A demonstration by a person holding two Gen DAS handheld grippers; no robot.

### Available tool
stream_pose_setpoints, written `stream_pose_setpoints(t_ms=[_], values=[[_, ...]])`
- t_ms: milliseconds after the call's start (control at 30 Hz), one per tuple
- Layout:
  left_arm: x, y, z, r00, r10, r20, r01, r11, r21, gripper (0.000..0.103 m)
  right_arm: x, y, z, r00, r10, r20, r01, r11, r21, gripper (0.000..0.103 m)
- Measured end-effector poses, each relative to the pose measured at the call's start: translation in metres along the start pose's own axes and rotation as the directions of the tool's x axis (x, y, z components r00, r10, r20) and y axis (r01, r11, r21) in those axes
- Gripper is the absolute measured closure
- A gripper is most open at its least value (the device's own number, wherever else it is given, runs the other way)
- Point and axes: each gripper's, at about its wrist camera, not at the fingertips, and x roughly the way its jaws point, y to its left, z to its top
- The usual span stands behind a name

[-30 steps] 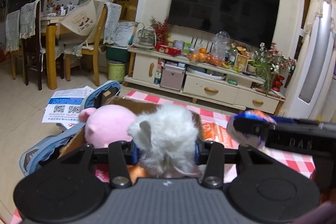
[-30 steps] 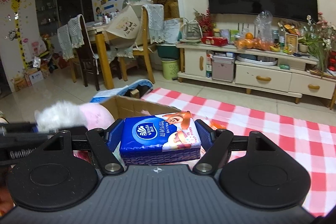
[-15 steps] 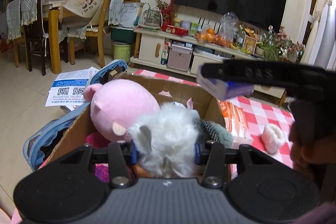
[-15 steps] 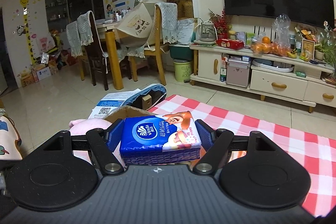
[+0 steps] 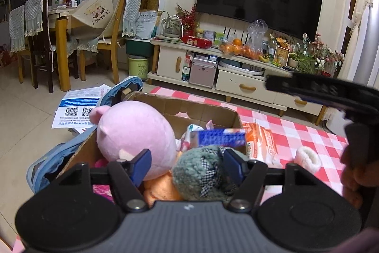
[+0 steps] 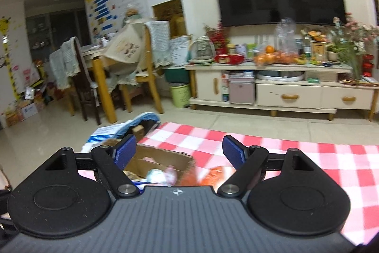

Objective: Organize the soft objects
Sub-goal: 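Move both open tools back over the shuttlecock and the white fluffy cuff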

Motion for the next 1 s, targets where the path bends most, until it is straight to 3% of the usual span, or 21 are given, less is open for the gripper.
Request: stream_pose_setpoints(t_ms=[567, 1000], values=[[0.003, -0.037, -0.003, 0.999, -0.031, 0.014, 0.030, 0.998, 0.047, 0.028, -0.059, -0.060, -0.065, 0.987, -0.136, -0.085, 0.137, 0.990, 0.008, 0.002], [0.006, -0.087, -0.018, 0.997, -0.072, 0.010, 0.070, 0.986, 0.153, 0.023, -0.076, -0.090, -0.079, 0.974, -0.206, -0.090, 0.210, 0.977, 0.038, 0.002]])
